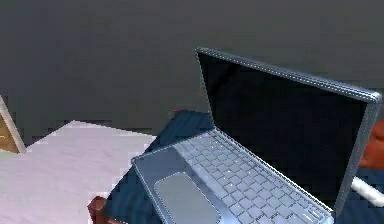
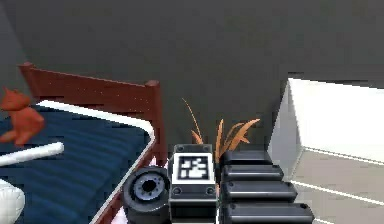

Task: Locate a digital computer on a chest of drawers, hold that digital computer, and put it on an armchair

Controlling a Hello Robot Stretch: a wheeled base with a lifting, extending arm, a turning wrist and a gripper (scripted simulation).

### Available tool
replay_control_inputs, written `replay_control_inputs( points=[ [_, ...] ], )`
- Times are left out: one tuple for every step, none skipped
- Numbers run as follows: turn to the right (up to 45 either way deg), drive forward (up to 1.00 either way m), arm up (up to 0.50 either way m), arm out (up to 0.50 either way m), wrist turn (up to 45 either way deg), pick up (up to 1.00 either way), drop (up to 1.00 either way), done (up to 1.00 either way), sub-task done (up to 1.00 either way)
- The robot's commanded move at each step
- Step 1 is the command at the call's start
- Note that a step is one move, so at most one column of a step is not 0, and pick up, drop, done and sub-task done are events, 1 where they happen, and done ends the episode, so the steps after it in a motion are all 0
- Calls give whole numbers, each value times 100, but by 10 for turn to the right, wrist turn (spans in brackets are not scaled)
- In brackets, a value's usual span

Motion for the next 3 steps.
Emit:
replay_control_inputs(
  points=[
    [-450,0,0,0,0,0,0,0,0],
    [-330,0,0,0,0,0,0,0,0],
    [-30,0,0,0,0,0,0,0,0]
  ],
)
